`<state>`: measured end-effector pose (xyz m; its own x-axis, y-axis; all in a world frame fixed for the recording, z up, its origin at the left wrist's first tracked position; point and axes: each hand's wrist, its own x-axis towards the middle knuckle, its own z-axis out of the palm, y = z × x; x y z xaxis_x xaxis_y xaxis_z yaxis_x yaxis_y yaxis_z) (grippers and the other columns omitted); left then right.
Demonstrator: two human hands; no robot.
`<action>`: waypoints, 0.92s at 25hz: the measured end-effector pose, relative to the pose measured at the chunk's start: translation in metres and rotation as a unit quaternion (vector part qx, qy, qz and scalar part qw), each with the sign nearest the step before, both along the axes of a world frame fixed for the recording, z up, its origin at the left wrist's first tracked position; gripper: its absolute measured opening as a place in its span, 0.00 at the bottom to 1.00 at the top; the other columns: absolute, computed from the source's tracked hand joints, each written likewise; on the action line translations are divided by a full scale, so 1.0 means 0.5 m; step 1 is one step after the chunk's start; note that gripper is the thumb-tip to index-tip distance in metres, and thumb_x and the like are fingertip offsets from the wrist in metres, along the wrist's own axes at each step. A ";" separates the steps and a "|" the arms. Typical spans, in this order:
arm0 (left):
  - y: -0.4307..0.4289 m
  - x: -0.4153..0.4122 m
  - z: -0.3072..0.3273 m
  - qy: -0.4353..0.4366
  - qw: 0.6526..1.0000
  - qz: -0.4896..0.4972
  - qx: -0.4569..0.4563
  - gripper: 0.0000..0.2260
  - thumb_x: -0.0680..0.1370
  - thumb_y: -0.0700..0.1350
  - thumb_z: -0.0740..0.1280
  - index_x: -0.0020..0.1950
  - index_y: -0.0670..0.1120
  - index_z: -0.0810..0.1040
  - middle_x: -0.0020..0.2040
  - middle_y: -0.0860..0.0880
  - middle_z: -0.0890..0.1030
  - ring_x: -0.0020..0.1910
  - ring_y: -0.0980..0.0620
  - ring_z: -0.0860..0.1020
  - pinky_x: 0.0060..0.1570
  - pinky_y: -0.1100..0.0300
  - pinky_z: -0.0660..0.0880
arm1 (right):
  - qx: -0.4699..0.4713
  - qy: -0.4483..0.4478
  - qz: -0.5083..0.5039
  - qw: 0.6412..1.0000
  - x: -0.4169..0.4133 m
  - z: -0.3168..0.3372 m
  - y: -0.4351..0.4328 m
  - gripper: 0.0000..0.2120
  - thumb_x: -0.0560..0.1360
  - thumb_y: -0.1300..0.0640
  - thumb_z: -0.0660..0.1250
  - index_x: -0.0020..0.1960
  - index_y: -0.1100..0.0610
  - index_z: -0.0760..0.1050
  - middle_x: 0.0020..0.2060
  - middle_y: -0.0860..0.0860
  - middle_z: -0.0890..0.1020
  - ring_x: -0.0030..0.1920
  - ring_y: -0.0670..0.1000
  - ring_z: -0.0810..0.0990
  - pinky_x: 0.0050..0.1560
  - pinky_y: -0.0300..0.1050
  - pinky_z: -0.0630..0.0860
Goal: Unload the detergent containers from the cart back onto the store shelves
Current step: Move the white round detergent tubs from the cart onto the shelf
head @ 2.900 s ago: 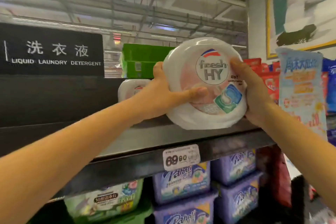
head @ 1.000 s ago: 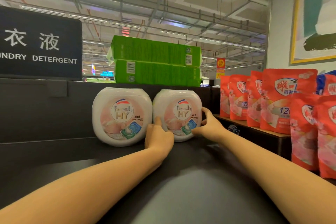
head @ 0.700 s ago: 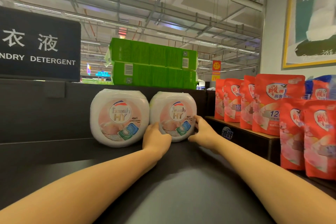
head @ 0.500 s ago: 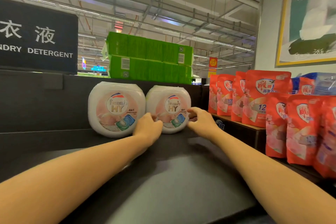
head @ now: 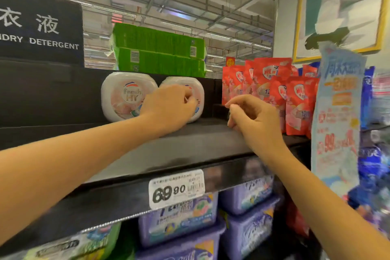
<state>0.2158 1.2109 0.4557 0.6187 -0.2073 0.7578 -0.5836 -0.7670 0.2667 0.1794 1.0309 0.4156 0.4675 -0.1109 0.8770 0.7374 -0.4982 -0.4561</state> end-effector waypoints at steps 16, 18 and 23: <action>-0.214 -0.299 -0.471 0.290 0.865 -0.409 -0.029 0.10 0.75 0.35 0.67 0.50 0.49 0.81 0.43 0.55 0.83 0.39 0.60 0.79 0.44 0.72 0.72 | 0.195 0.178 -0.285 0.921 -0.497 -0.466 -0.241 0.12 0.77 0.70 0.64 0.44 0.54 0.79 0.26 0.55 0.78 0.26 0.48 0.73 0.29 0.42 0.72; -0.269 -0.307 -0.509 0.336 0.834 -0.438 -0.010 0.11 0.75 0.35 0.67 0.52 0.49 0.80 0.45 0.54 0.83 0.41 0.59 0.80 0.46 0.73 0.72 | 0.220 0.197 -0.335 0.895 -0.549 -0.501 -0.277 0.14 0.77 0.70 0.63 0.44 0.52 0.78 0.26 0.54 0.79 0.24 0.45 0.74 0.29 0.36 0.73; -0.442 -0.315 -0.602 0.423 0.763 -0.487 0.043 0.11 0.75 0.34 0.67 0.51 0.50 0.78 0.48 0.49 0.83 0.48 0.51 0.82 0.54 0.63 0.75 | 0.272 0.250 -0.413 0.833 -0.641 -0.582 -0.395 0.09 0.76 0.71 0.62 0.46 0.60 0.78 0.27 0.57 0.78 0.23 0.41 0.75 0.27 0.31 0.71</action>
